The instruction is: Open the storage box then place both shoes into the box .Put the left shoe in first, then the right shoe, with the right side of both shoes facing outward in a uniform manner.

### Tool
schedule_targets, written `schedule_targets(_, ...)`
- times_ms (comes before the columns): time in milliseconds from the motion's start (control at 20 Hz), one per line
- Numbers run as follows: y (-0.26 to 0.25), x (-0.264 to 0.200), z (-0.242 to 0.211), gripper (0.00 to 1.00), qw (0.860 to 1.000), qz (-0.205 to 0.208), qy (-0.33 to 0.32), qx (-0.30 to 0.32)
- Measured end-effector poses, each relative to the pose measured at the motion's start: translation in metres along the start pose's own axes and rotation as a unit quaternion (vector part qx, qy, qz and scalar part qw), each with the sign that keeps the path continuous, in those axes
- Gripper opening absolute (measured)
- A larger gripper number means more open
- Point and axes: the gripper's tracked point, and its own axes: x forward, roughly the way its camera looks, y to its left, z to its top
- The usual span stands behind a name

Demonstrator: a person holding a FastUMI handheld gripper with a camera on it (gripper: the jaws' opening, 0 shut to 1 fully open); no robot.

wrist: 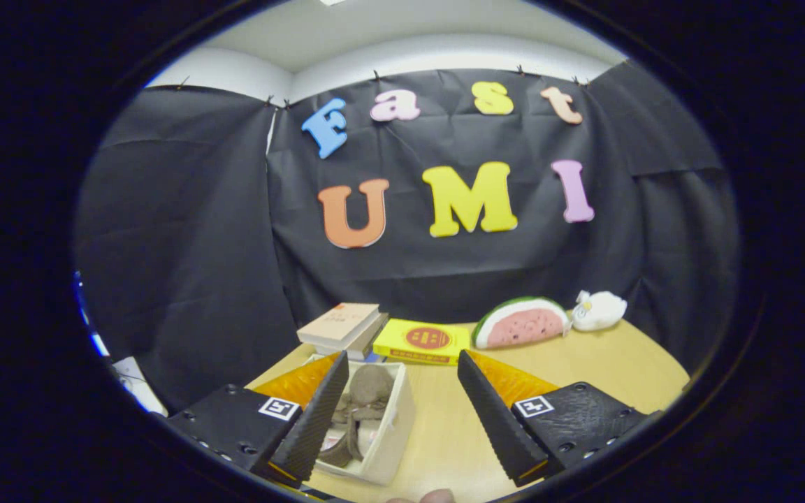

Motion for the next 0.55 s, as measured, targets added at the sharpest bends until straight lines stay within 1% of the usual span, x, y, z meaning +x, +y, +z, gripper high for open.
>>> schedule_targets(250, -0.026, -0.034, 0.023, 0.96, 0.997, -0.015, -0.071, -0.036)
schedule_targets(300, -0.032, -0.038, 0.025, 0.95, 0.996, -0.019, -0.084, -0.036)
schedule_targets(450, -0.057, -0.051, 0.031, 0.95, 0.990, -0.048, -0.129, -0.041)
schedule_targets(550, -0.055, -0.055, 0.035, 0.95, 0.989, -0.046, -0.139, -0.024)
